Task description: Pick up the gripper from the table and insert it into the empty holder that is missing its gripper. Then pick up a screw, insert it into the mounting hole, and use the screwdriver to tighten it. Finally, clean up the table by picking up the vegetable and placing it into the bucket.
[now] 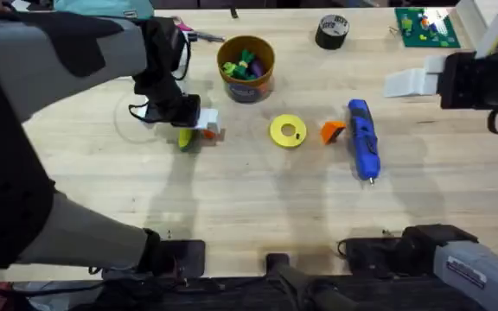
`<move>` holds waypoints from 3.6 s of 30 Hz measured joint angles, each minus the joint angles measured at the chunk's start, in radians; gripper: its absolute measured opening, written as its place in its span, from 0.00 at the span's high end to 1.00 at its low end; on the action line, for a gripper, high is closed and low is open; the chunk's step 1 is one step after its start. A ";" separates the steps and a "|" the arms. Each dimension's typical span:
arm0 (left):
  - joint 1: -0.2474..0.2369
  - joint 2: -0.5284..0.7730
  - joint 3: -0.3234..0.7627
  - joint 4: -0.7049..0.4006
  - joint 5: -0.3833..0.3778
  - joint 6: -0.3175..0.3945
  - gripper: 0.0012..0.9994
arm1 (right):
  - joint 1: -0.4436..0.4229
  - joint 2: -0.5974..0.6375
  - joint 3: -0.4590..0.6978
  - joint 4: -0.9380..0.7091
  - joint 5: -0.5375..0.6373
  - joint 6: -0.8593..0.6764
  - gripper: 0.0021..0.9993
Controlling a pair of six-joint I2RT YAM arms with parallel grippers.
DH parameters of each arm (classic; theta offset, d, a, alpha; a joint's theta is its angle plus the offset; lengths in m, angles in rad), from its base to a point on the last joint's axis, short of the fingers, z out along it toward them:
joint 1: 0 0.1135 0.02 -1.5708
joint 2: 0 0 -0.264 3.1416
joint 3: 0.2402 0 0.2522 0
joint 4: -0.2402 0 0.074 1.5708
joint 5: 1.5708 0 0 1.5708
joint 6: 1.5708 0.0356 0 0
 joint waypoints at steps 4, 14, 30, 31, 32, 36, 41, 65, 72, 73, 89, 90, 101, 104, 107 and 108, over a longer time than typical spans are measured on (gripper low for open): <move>0.000 0.008 0.000 0.000 -0.004 0.000 0.30 | 0.000 0.000 0.000 0.000 0.000 0.000 0.00; 0.000 0.006 0.000 0.000 -0.001 0.003 0.98 | 0.000 0.000 0.000 0.000 0.000 0.000 0.00; 0.000 -0.062 0.022 -0.090 -0.010 0.003 0.98 | 0.000 0.000 0.000 0.000 0.000 0.000 0.00; 0.000 -0.088 0.038 -0.110 -0.012 0.003 0.98 | 0.000 0.000 0.000 0.000 0.000 0.000 0.00; 0.000 -0.111 0.056 -0.130 -0.012 0.003 0.98 | 0.000 0.000 0.000 0.000 0.000 0.000 0.00; 0.000 -0.220 0.150 -0.211 -0.013 0.003 0.98 | 0.000 0.000 0.000 0.000 0.000 0.000 0.00; 0.000 -0.330 0.249 -0.303 -0.018 0.003 0.98 | 0.000 0.000 0.000 0.000 0.000 0.000 0.00; 0.000 -0.459 0.294 -0.353 -0.029 0.004 0.11 | 0.000 0.000 0.000 0.000 0.000 0.000 0.00; 0.000 -0.459 0.294 -0.354 -0.030 0.000 0.01 | 0.000 0.000 0.000 -0.001 0.000 0.000 0.00; 0.000 -0.459 0.294 -0.353 -0.030 0.000 0.01 | 0.000 0.000 0.000 -0.001 0.000 0.000 0.00; 0.000 -0.459 0.294 -0.384 -0.065 0.000 0.01 | 0.000 0.000 0.000 -0.001 0.000 0.000 0.00; 0.000 -0.459 0.294 -0.381 -0.073 0.000 0.01 | 0.000 0.000 0.000 -0.001 0.000 0.000 0.00; 0.000 -0.458 0.294 -0.248 -0.155 0.000 0.01 | 0.000 0.000 0.000 -0.001 0.000 0.000 0.00; 0.000 -0.458 0.293 -0.171 -0.190 0.000 0.01 | 0.000 0.000 0.000 -0.001 0.000 0.000 0.00; 0.001 -0.467 0.264 -0.039 -0.209 0.000 0.01 | 0.000 0.000 0.000 -0.001 0.000 0.000 0.00; 0.001 -0.475 0.245 0.002 -0.210 0.000 0.01 | 0.000 0.000 0.000 -0.001 0.000 0.000 0.00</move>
